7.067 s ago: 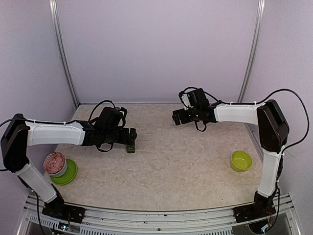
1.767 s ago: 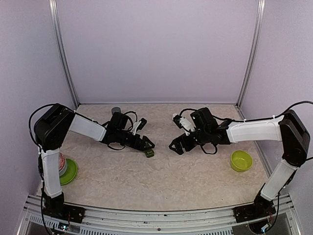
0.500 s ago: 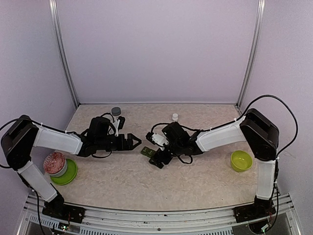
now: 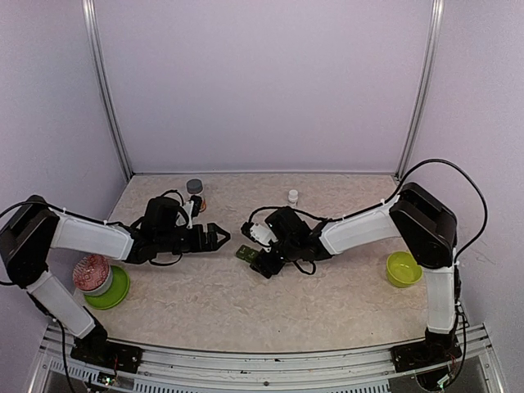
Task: Sort the pills into containers
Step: Adjust the pill container at the center of the board.
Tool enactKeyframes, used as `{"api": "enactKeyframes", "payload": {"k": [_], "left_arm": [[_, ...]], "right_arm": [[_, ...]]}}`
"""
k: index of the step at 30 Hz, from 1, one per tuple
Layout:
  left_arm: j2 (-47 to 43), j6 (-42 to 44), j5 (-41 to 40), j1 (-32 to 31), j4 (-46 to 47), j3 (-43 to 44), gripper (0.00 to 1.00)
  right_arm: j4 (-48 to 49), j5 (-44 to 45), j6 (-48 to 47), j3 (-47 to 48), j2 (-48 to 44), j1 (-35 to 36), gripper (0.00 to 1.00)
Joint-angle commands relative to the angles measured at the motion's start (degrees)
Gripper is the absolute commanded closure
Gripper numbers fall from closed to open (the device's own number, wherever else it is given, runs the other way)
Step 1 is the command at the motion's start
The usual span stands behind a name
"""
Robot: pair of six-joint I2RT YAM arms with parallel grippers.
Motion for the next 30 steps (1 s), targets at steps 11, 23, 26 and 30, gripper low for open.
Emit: {"api": "enactKeyframes", "payload": {"k": [11,23,26,30], "left_arm": [[-0.9,-0.5,0.8,1.1,0.5,-0.4,0.01],[-3.2,5.0,9.9,-0.3,7.9,-3.5,0.01],[-2.9,5.4,9.4,-0.2,7.9,-3.4,0.01],[-2.6,4.7,9.8,-0.3,9.2,-4.0,0.01]], "right_arm": [[2.7,0.9,-3.7,-1.0,-2.1,0.5,0.42],[6.0,-3.9,-7.5,-10.9,-16.4,0.5,0.51],[4.1,-2.6,-8.5,-9.4,-15.0,0.5,0.31],[2.1,-2.3,-8.3,-6.1,-10.6,0.4,0.18]]}}
